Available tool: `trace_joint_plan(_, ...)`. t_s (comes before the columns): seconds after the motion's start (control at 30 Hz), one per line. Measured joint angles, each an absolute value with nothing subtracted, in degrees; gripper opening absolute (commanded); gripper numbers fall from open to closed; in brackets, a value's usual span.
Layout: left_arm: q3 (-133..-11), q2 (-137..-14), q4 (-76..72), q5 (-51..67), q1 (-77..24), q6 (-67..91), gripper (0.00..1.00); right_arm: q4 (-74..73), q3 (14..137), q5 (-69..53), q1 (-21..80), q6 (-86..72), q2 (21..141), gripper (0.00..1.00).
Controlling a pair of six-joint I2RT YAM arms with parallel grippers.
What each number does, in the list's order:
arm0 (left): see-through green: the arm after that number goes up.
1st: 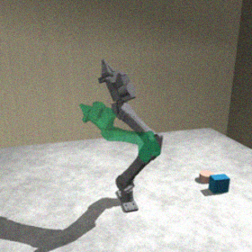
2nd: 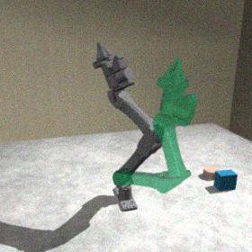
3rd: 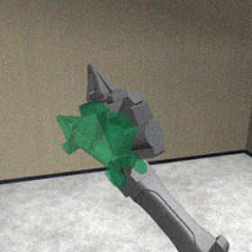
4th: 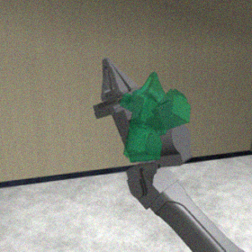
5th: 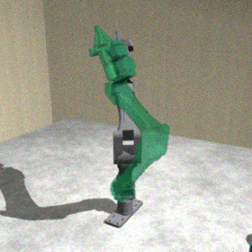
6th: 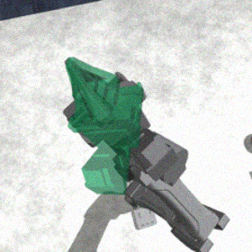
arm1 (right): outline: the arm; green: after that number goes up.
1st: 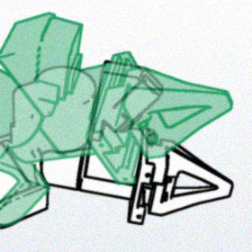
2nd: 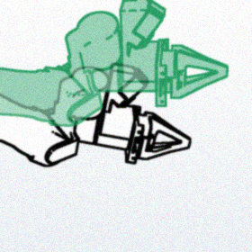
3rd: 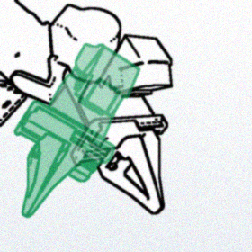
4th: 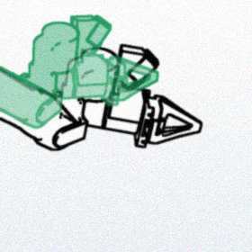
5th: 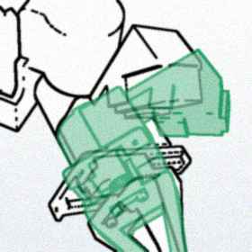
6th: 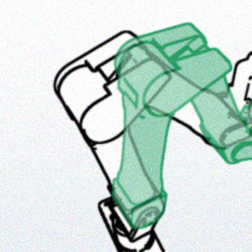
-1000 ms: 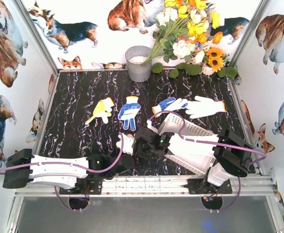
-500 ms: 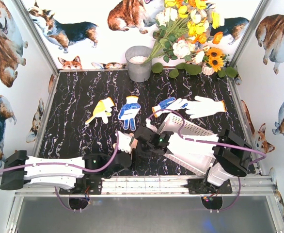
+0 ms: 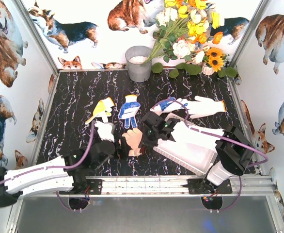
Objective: Put the gloves into the storage basket
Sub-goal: Pick up the glove from the center of the board, then place the glove in the bin.
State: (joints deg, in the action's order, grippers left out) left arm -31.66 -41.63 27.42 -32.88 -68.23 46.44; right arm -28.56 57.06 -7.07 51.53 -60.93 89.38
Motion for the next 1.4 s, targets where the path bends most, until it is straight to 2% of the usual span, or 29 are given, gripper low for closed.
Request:
trace_joint_plan(0.33, -40.56, -41.28, 35.57, -26.44, -47.11, 35.68, 1.00, -35.40, 61.14, -16.01, 43.13, -53.89, 86.98, 0.00)
trace_joint_plan(0.6, -41.50, -45.43, 35.20, -16.95, -30.57, 25.26, 1.00, -42.48, 65.17, -20.25, 34.81, -47.22, 84.86, 0.00)
trace_joint_plan(1.07, -43.70, -48.27, 33.95, -14.57, -25.67, 15.70, 1.00, -54.08, 66.22, -25.56, 22.83, -38.57, 78.00, 0.00)
trace_joint_plan(1.4, -43.70, -48.31, 33.63, -14.52, -25.04, 14.41, 1.00, -57.19, 62.08, -25.06, 20.93, -36.05, 76.42, 0.00)
